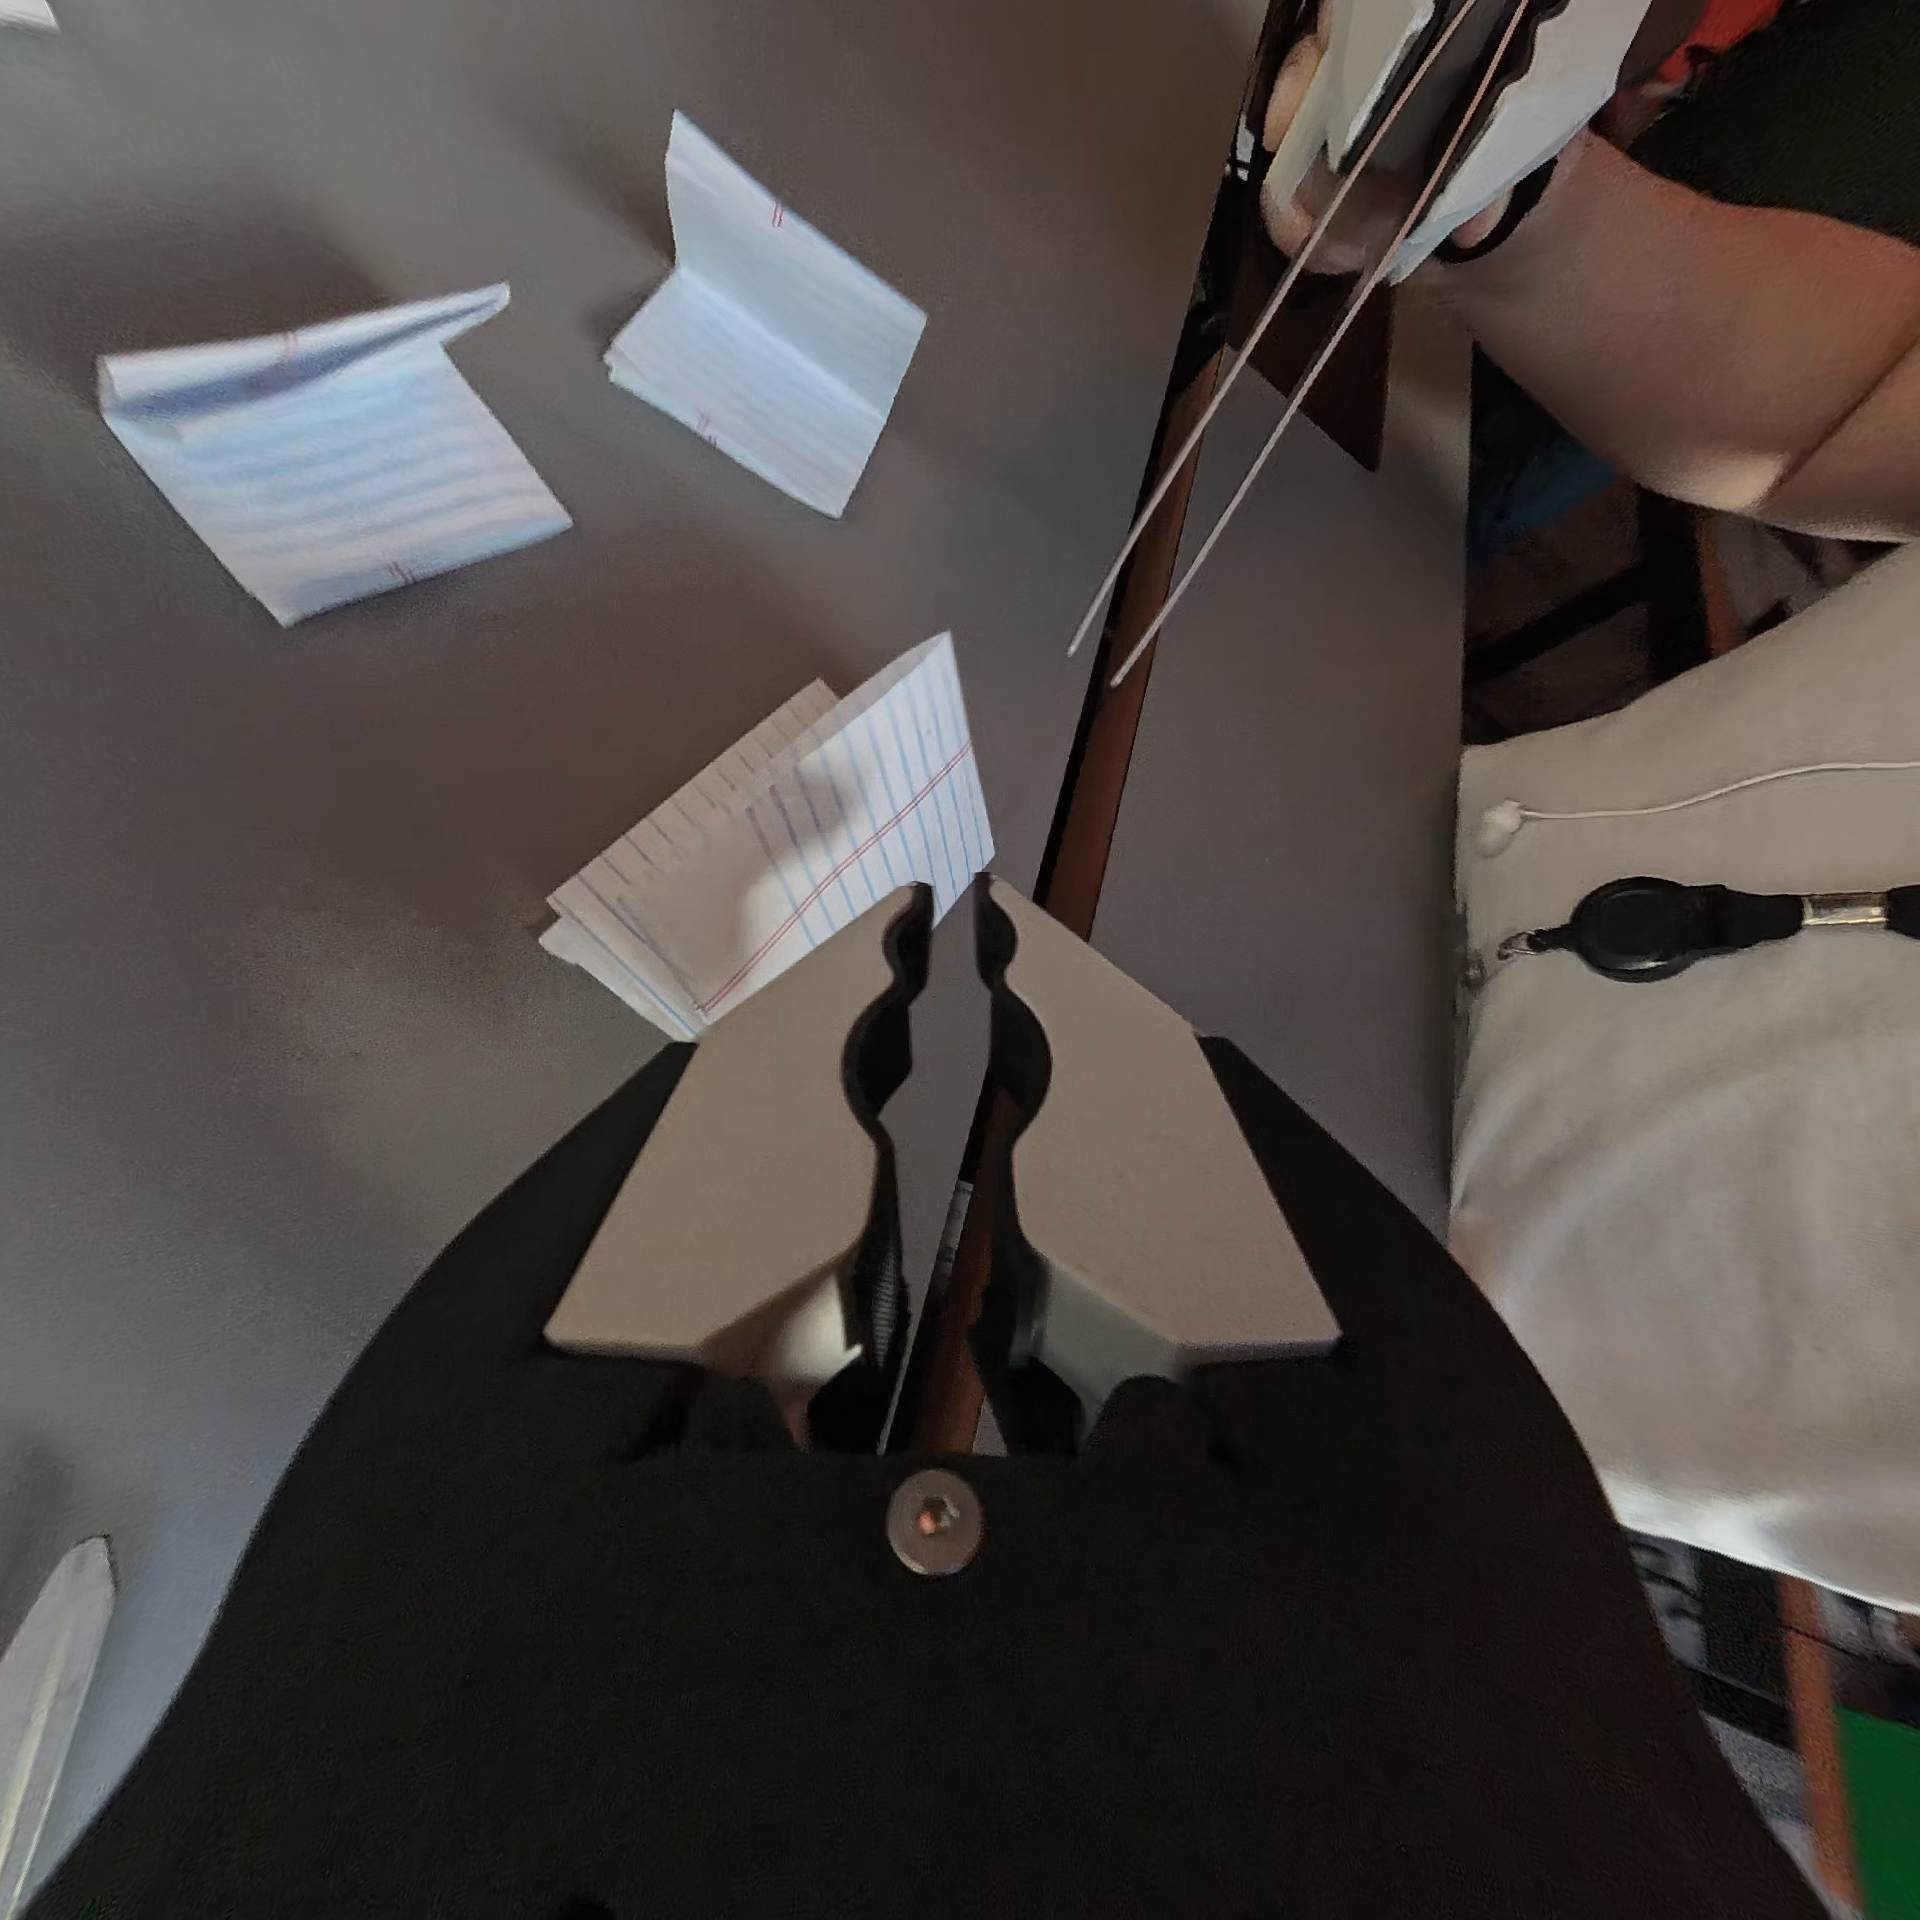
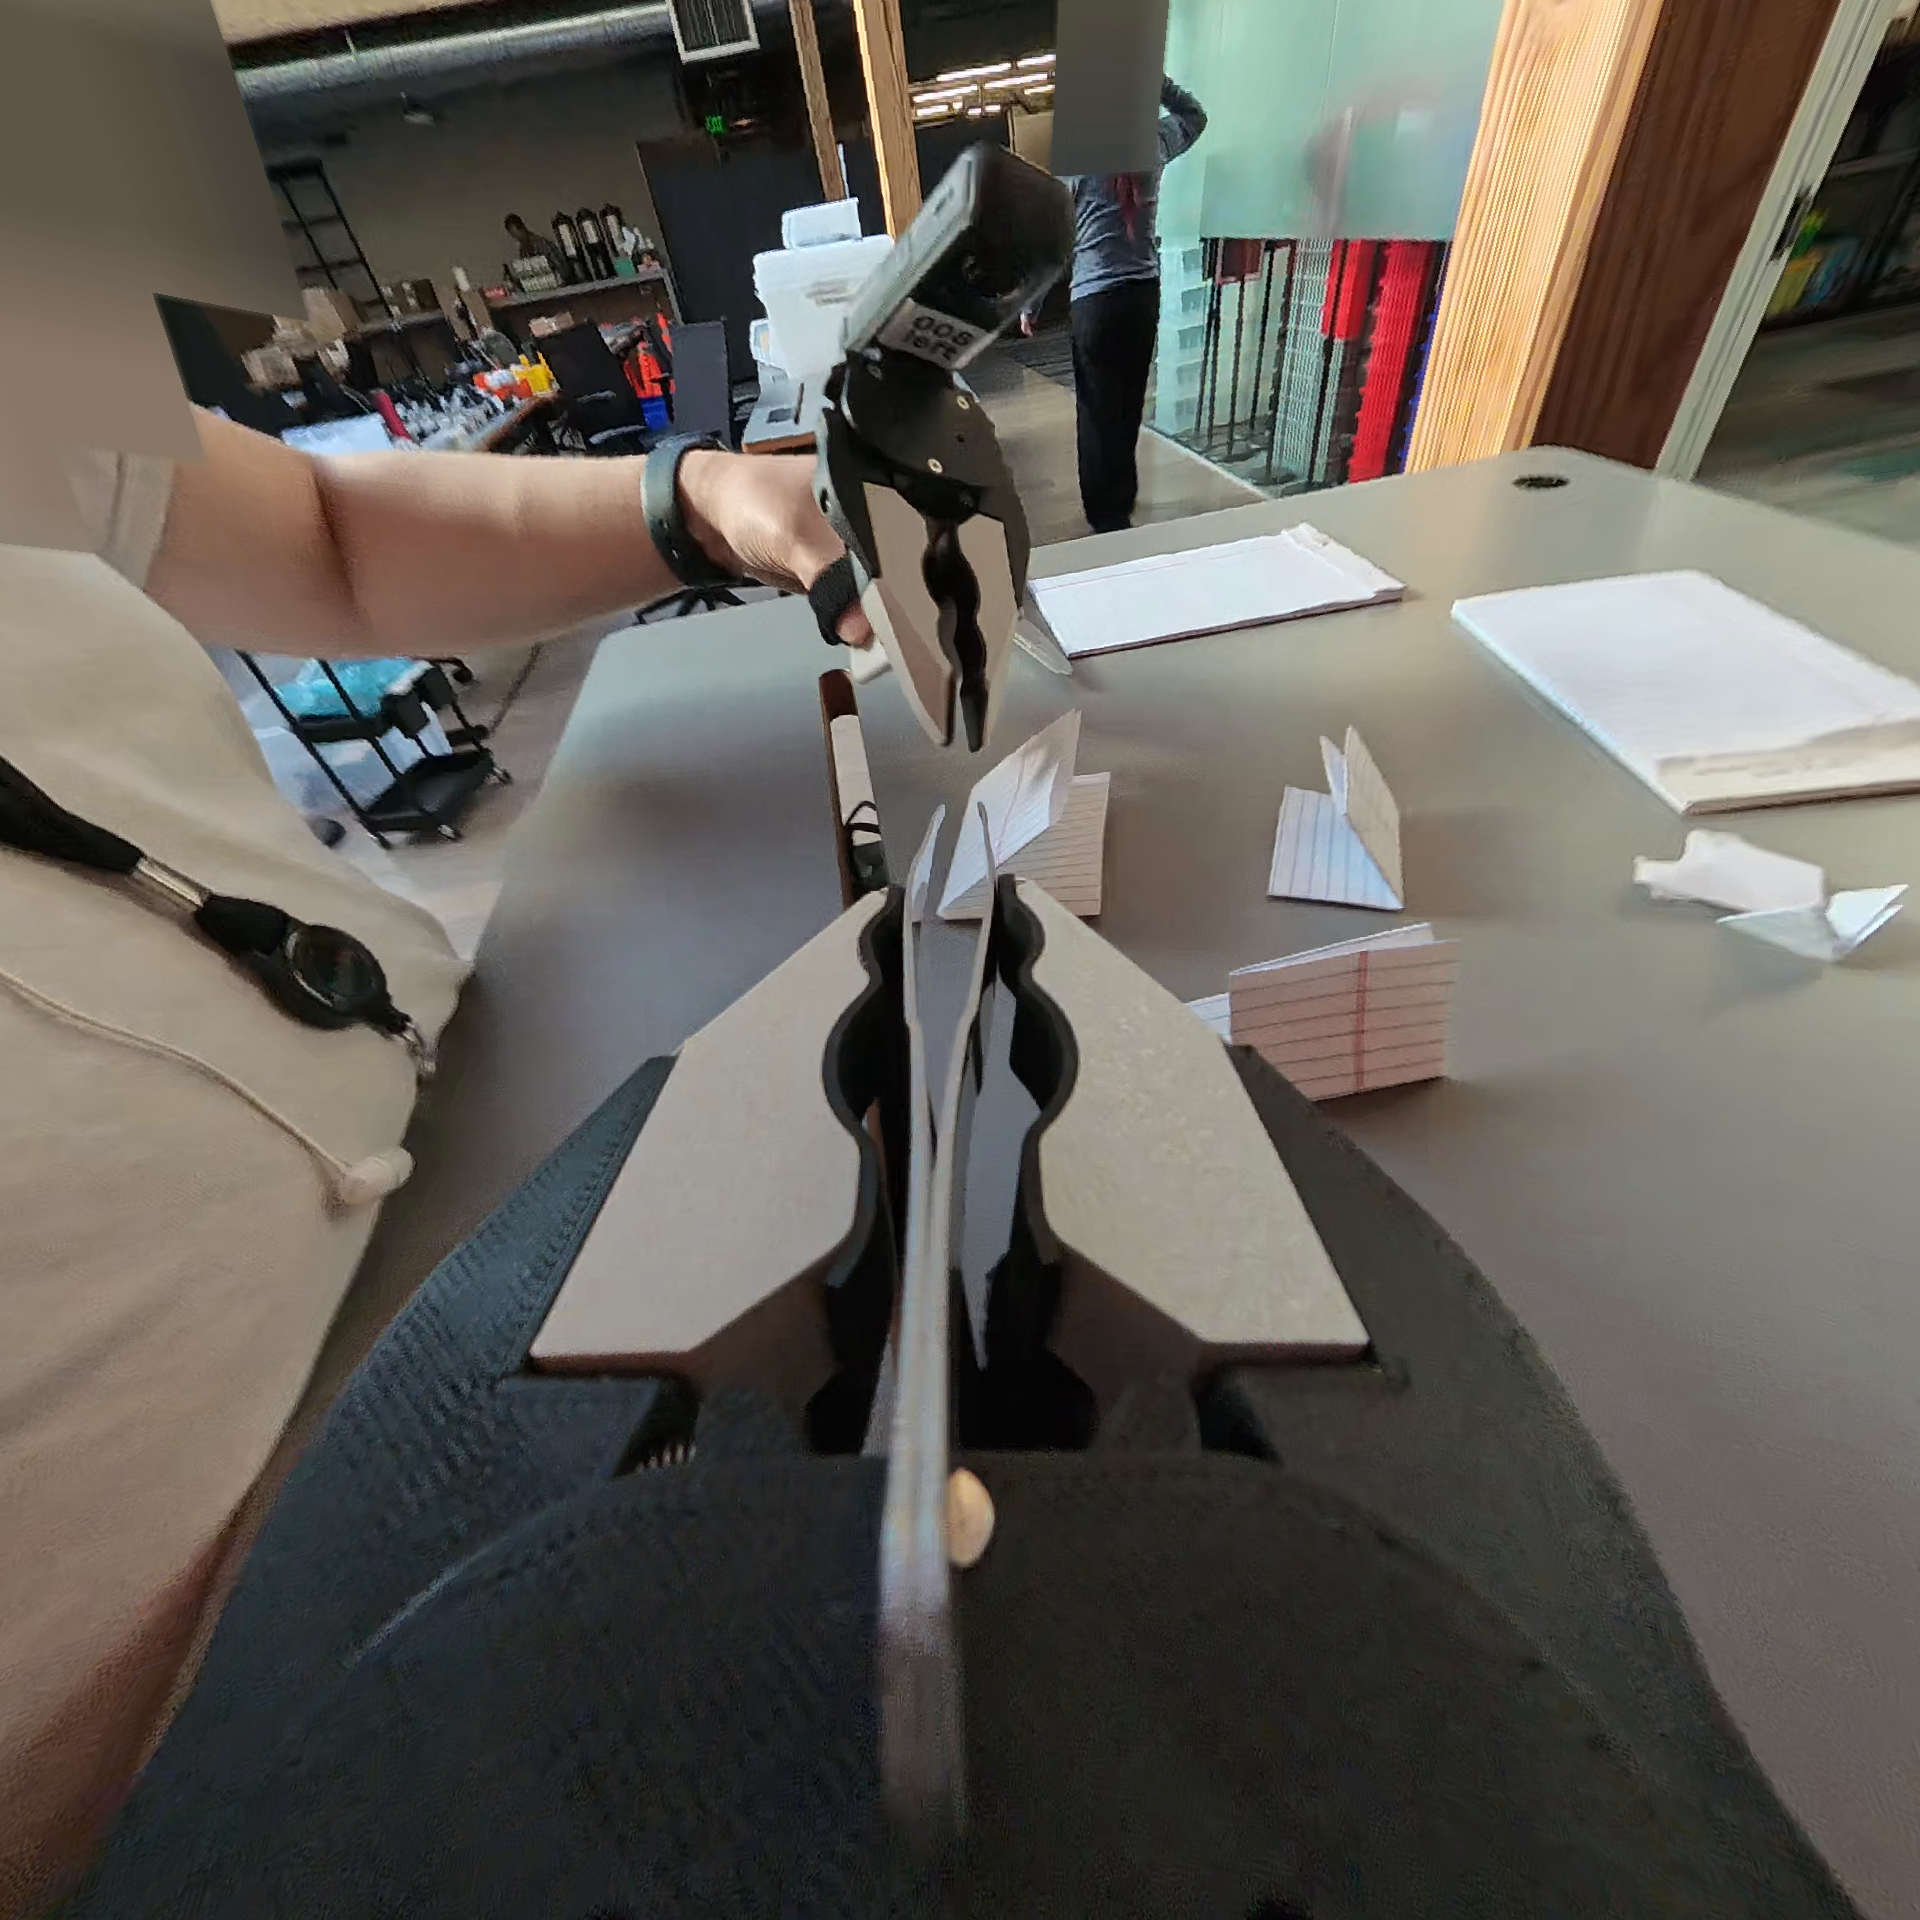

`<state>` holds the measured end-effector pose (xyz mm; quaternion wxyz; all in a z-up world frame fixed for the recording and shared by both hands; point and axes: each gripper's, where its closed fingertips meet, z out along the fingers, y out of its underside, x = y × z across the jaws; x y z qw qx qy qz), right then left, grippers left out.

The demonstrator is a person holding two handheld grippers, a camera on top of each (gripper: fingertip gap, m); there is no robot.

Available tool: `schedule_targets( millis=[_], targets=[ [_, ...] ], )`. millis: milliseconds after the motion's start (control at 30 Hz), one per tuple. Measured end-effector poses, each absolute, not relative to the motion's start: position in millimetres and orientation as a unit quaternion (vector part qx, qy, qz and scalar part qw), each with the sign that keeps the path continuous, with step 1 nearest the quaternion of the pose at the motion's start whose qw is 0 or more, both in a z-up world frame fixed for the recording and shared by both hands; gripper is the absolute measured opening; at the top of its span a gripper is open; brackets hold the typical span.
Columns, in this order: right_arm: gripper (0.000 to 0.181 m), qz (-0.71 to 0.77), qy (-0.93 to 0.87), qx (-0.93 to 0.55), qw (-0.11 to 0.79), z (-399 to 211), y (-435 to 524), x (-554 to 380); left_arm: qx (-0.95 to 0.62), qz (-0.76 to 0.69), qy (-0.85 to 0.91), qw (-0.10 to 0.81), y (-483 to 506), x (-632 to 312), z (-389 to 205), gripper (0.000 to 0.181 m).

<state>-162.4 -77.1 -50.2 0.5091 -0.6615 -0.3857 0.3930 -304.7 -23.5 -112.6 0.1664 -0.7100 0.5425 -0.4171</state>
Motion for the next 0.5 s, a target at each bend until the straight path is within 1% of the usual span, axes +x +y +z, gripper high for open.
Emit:
schedule_targets(
  millis=[67, 100, 167, 200, 233, 267, 300, 333, 433, 500],
  targets=[
    [0.017, 0.326, -0.43, -0.647, 0.539, -51.7, -80.8, -159.7, -0.695, -0.341, 0.587, 0.238, -31.3, -302.6, -112.6, 0.027],
    [0.017, 0.295, -0.455, -0.638, 0.546, -53.7, -83.5, -159.6, -0.681, -0.3, 0.612, 0.267, -36.5, -302.1, -116.1, 0.03],
    [0.017, 0.253, -0.499, -0.619, 0.551, -56.0, -90.4, -163.8, -0.658, -0.239, 0.641, 0.315, -40.8, -300.2, -124.8, 0.025],
    [0.017, 0.235, -0.526, -0.606, 0.549, -57.2, -95.2, -168.4, -0.653, -0.221, 0.646, 0.329, -39.4, -299.2, -129.9, 0.026],
    [0.018, 0.212, -0.555, -0.59, 0.547, -58.8, -99.3, -173.6, -0.652, -0.214, 0.649, 0.328, -39.0, -298.1, -136.1, 0.029],
    [0.018, 0.185, -0.587, -0.574, 0.541, -61.9, -102.7, -178.8, -0.656, -0.216, 0.652, 0.313, -39.4, -297.0, -143.0, 0.039],
    [0.018, 0.156, -0.617, -0.559, 0.531, -66.2, -104.6, -183.4, -0.659, -0.222, 0.658, 0.29, -40.8, -295.7, -149.5, 0.053],
    [0.018, 0.128, -0.643, -0.545, 0.523, -69.9, -104.7, -187.2, -0.657, -0.224, 0.666, 0.274, -41.2, -294.7, -154.4, 0.059],
    [0.018, 0.063, -0.702, -0.494, 0.51, -76.3, -103.7, -196.8, -0.641, -0.215, 0.692, 0.252, -36.1, -291.6, -163.9, 0.058],
    [0.018, 0.032, -0.732, -0.463, 0.499, -81.0, -103.4, -200.7, -0.64, -0.222, 0.697, 0.234, -35.5, -289.4, -165.3, 0.062]
  ],
)
